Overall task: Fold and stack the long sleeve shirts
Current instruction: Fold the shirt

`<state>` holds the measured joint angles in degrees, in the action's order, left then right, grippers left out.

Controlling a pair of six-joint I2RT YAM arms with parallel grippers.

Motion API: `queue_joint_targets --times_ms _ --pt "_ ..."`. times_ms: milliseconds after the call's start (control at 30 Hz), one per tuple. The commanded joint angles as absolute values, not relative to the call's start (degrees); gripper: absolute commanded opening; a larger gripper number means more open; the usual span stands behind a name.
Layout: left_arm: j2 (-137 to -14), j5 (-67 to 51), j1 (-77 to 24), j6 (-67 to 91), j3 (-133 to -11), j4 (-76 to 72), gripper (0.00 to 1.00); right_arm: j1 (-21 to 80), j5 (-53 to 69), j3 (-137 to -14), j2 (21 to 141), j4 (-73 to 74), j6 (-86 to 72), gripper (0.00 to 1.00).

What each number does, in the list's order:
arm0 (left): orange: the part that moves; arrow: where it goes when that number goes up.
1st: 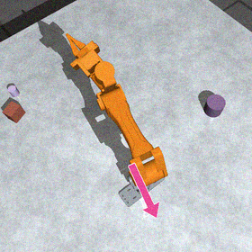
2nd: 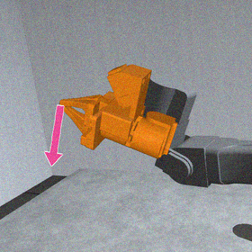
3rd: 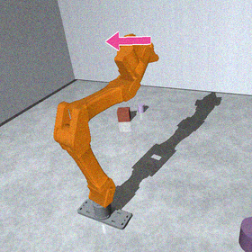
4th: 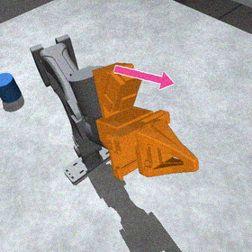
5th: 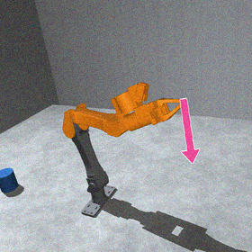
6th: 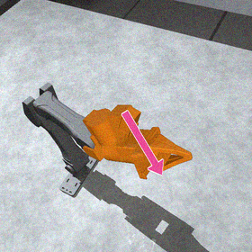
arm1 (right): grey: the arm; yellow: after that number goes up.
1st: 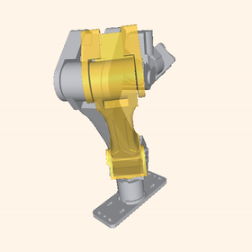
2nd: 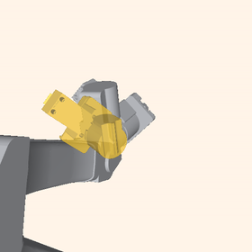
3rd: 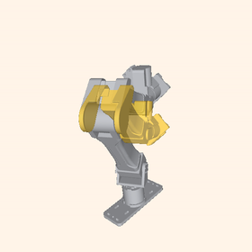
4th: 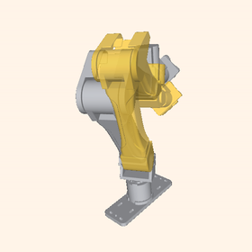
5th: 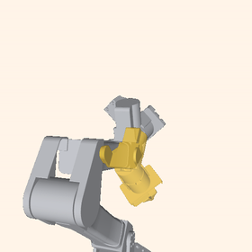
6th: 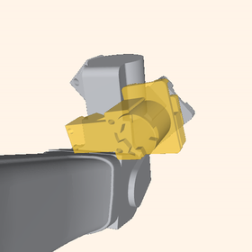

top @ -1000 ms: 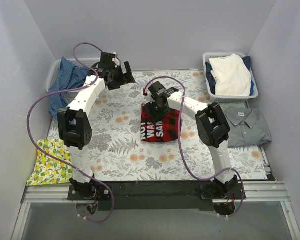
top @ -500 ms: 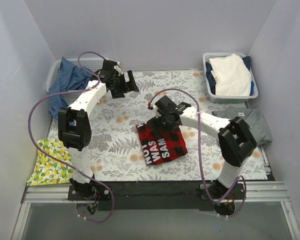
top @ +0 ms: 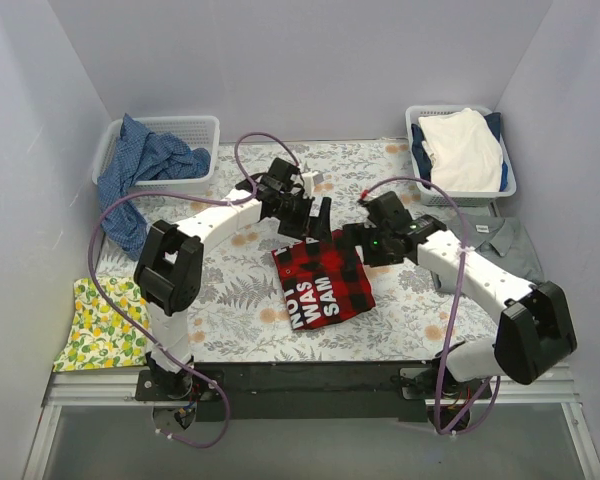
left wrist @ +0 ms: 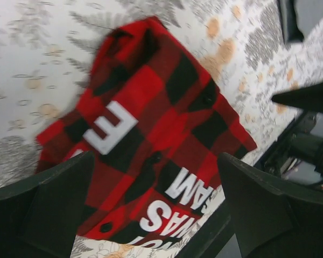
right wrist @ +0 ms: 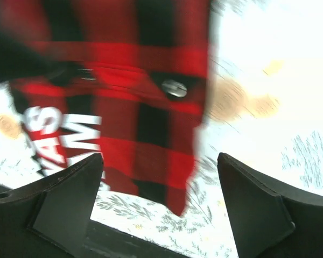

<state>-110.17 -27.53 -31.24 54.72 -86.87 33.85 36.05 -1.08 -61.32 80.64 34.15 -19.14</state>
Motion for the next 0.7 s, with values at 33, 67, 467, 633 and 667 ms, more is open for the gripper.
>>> queue_joint_targets --times_ms 33,67,467,633,667 --pt "-108.1 -30.5 -35.3 48.5 -88.8 36.4 0.98 26.5 -1.5 -54.7 71.2 37.2 -28.9 0.93" --pt "-108.9 -30.5 -35.9 48.3 -90.1 36.9 0.98 24.5 -1.5 -54.0 69.5 37.3 -28.7 0.93" --pt "-122.2 -20.6 -37.9 53.3 -98.3 41.2 0.96 20.5 6.2 -53.4 70.9 37.3 -25.2 0.91" --pt "-127.0 -16.3 -35.9 58.1 -103.8 41.8 0.95 20.5 9.9 -54.6 72.5 35.6 -23.9 0.9" --pt "-127.5 -15.4 -35.3 60.1 -104.1 41.7 0.95 20.5 10.5 -54.9 73.4 35.5 -23.7 0.91"
